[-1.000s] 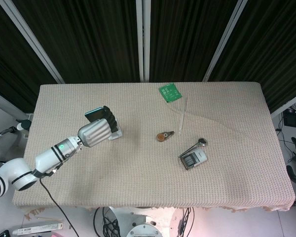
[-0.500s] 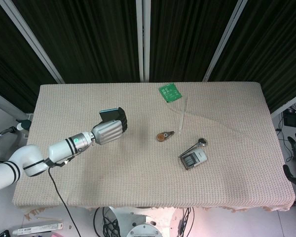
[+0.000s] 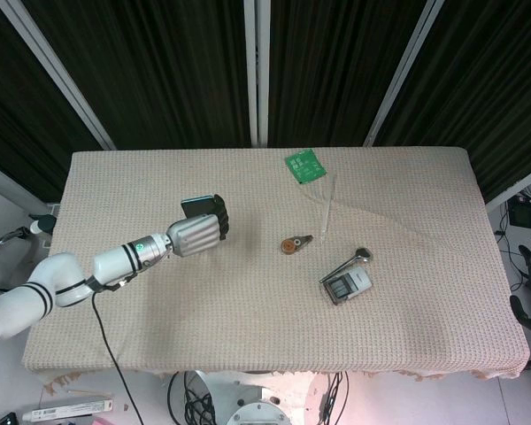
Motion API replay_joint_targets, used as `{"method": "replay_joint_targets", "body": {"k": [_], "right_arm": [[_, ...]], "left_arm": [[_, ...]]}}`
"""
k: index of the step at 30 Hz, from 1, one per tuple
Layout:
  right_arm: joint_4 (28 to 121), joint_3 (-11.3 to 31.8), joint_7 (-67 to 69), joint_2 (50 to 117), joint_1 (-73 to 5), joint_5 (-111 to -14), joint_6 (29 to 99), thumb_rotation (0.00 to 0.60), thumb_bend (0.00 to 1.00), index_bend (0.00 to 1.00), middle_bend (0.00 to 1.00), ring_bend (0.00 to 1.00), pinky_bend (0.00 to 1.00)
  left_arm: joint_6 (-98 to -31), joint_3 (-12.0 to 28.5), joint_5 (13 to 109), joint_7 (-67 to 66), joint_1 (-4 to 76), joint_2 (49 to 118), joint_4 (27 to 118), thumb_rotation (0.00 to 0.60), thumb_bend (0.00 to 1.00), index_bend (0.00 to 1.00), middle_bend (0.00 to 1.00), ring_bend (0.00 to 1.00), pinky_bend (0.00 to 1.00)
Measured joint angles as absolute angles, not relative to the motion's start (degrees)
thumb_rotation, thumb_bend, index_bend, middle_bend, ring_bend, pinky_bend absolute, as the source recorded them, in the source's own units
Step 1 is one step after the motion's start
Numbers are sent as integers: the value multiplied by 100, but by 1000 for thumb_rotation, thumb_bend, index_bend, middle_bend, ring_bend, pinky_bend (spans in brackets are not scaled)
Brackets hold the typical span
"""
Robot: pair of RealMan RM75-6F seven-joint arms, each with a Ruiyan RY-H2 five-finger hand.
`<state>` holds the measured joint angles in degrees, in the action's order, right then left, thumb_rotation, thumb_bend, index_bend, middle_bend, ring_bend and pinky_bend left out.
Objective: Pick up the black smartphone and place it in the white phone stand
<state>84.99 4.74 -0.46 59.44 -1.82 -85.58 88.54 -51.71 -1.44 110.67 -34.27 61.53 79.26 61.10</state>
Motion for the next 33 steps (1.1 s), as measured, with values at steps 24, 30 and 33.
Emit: {"method": "replay_joint_targets", "body": {"k": [24,30,33], "right_arm": [[8524,490,-121,5958,-221,-8504,8759,600,280,0,0,0,0],[8540,497,-140,5946,-226,-8497,8751,600,284,0,0,0,0],[8556,499,-160,5940,-229,-8489,8742,600,285,0,0,0,0]], "left_arm": [[-5325,-410,10832,-3170,5975,8223,5691,600,380,534,463,376,319],[-5248,-384,10712,-3246,5954,8238,5732,600,358,355,364,281,318],[-5107,-352,10600,-3357,5946,8230,5809,600,311,160,241,206,302]]}}
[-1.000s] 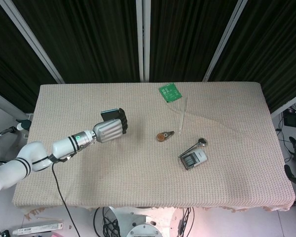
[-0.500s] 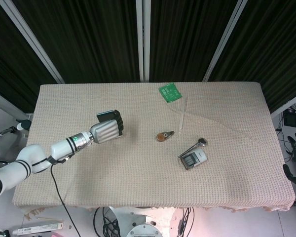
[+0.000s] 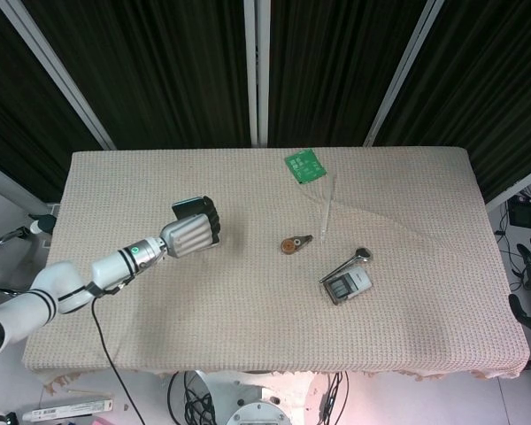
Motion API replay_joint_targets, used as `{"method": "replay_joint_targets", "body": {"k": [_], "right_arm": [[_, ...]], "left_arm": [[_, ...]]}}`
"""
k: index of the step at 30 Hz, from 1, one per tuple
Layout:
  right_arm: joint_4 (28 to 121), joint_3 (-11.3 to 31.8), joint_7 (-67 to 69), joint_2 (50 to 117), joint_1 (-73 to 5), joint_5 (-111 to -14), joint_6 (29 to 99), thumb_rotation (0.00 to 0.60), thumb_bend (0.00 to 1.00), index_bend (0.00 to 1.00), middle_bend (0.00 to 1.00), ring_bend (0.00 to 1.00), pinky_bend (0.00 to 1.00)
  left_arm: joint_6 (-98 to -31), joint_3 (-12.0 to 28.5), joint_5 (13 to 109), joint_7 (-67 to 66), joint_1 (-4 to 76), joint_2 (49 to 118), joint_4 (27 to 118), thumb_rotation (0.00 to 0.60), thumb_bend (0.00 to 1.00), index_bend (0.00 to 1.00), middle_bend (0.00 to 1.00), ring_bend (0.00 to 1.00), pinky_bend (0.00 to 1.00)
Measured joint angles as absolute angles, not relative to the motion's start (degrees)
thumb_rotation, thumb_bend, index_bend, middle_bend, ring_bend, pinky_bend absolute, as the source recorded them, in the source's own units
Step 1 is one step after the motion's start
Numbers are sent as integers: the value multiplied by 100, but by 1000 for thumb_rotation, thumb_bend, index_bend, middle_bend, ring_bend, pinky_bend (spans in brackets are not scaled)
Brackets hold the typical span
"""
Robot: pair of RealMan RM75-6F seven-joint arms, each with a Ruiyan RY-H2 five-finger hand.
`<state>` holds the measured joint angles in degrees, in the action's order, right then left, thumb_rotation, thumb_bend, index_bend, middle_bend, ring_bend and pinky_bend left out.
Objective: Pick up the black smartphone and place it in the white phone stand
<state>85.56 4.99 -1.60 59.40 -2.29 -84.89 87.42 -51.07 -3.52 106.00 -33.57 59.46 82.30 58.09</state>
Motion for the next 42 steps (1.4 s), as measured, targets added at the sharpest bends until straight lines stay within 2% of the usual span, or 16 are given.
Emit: {"method": "replay_joint_targets", "body": {"k": [2,5,23,29,35,38,42], "right_arm": [[8568,504,-166,5930,-226,-8490,8759,600,286,0,0,0,0],[8579,511,-166,5915,-216,-8483,8775,600,287,0,0,0,0],[8679,531,-246,5829,-176,-8441,8823,600,296,0,0,0,0],[8710,536,-260,5816,-168,-8466,8866,600,296,0,0,0,0],[8649,542,-122,5801,-106,-8456,8955,600,296,0,0,0,0],[8549,542,-10,5803,-74,-8405,8951,600,296,0,0,0,0],[8420,519,120,5846,-43,-8381,8926,600,296,0,0,0,0]], "left_arm": [[-5002,-327,10518,-3444,5944,8212,5878,600,284,83,183,174,290],[-4909,-271,10378,-3562,5929,8174,5998,600,250,49,156,149,260],[-4846,-115,10032,-3978,5802,7794,6679,600,19,13,52,68,208],[-5037,-58,9942,-4099,5665,7531,7033,600,0,1,30,54,199],[-5880,-21,9972,-4095,5271,7164,7588,600,0,2,33,53,199],[-6679,-36,10027,-3994,4868,6978,7901,600,0,2,39,54,199],[-8105,-78,9975,-3691,3977,6818,8283,598,0,4,51,55,200]]}}
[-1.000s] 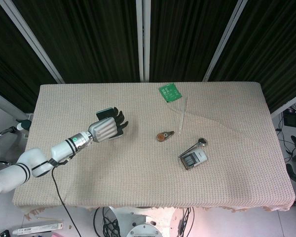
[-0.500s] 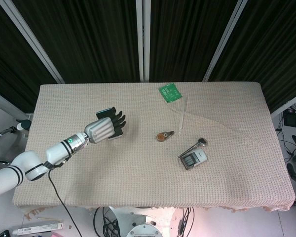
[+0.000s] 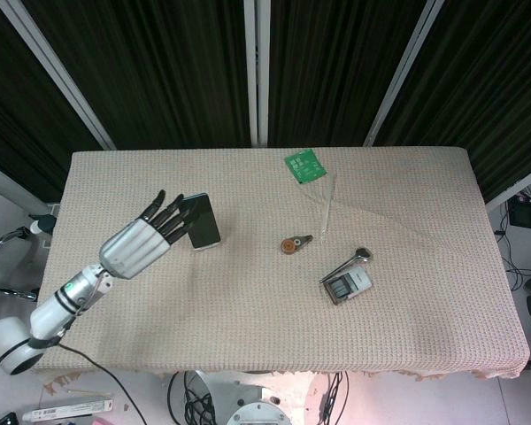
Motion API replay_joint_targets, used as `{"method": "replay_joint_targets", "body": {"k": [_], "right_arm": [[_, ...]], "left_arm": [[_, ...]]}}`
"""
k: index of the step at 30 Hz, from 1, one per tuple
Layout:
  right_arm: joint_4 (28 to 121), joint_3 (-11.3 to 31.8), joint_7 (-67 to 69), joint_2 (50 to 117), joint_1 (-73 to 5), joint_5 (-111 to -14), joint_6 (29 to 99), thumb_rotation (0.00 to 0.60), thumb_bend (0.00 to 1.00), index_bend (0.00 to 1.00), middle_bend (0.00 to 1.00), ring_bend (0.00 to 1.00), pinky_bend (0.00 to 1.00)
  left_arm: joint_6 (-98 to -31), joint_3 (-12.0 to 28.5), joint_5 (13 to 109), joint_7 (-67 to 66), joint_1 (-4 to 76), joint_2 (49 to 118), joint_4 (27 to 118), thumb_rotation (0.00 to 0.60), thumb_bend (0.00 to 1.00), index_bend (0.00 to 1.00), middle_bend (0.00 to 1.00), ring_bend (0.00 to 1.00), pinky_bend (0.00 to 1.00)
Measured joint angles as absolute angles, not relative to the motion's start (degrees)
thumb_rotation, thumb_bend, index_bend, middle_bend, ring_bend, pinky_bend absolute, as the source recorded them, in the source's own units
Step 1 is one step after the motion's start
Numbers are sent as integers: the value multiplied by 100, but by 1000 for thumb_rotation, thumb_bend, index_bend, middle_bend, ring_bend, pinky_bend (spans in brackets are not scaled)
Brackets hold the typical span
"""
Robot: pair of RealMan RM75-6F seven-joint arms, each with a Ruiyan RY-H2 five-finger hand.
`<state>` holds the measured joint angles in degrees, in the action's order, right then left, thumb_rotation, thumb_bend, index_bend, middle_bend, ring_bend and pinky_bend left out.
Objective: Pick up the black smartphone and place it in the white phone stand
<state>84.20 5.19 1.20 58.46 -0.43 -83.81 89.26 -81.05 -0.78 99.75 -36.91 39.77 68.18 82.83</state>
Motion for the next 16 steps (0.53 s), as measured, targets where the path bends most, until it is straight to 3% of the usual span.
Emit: {"method": "replay_joint_targets", "body": {"k": [2,4,6,7,9,16], "right_arm": [[8386,493,145,5878,-33,-8414,8925,600,296,0,0,0,0],[8357,464,169,5923,-19,-8480,8955,600,293,0,0,0,0],[8317,437,187,5979,0,-8542,9006,600,289,0,0,0,0],[8286,415,200,6019,18,-8582,9043,600,287,0,0,0,0],[8237,385,224,6078,47,-8640,9102,600,285,0,0,0,0],[8089,223,271,6274,104,-8824,9101,600,282,0,0,0,0]], "left_arm": [[-8711,-95,9808,-3433,3454,6793,8433,513,0,6,52,56,201],[-9236,-114,9455,-2973,2821,6777,8599,337,0,6,52,56,202],[-9486,-139,9015,-2377,2328,6748,8753,118,0,5,52,56,202],[-9519,-159,8825,-2095,2175,6727,8808,73,0,5,52,56,202],[-9515,-232,8461,-1448,1852,6668,8882,30,0,6,52,56,202],[-9443,-608,8328,-455,1007,6542,8642,26,0,18,50,56,202]]}}
